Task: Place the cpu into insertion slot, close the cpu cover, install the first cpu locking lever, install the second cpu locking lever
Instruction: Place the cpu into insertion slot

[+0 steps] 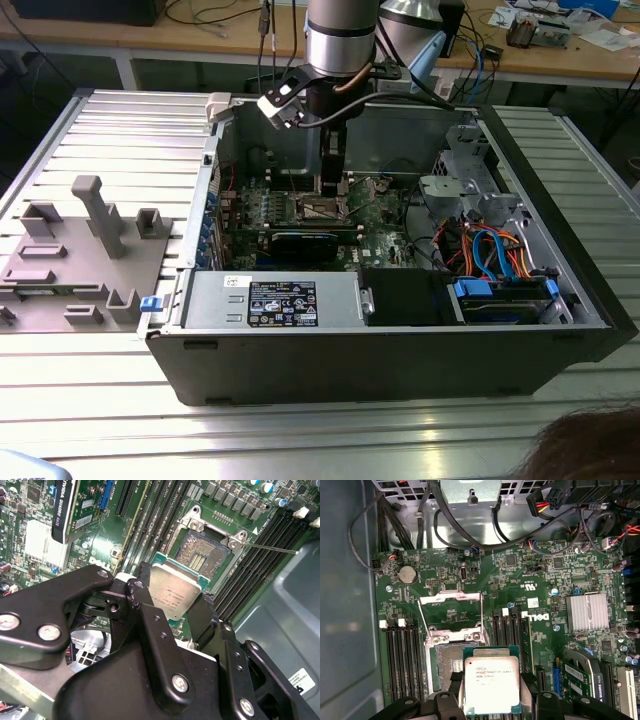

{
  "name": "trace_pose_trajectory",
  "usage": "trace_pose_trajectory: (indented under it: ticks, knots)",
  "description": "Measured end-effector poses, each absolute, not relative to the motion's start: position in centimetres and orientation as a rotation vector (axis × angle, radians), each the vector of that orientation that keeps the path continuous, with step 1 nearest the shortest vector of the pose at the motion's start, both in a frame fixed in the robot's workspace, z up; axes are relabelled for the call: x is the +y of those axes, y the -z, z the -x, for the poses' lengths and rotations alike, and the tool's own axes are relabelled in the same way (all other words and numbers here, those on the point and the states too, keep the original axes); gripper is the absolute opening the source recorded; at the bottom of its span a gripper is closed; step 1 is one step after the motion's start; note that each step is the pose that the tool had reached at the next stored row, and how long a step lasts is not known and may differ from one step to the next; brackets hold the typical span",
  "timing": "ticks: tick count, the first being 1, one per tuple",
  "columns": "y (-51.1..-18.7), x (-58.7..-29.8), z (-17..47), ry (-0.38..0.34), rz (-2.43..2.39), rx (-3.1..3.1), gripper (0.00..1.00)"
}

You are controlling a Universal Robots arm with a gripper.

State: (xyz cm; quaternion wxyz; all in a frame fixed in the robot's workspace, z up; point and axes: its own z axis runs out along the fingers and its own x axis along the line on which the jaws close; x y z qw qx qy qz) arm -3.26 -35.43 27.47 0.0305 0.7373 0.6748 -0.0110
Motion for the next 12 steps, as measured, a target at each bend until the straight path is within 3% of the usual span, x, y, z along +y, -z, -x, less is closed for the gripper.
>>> trace_pose_trajectory:
  ticks: [12]
  knots:
    - [-27.46,-35.43,3.26,0.049,-2.279,2.057,0.54]
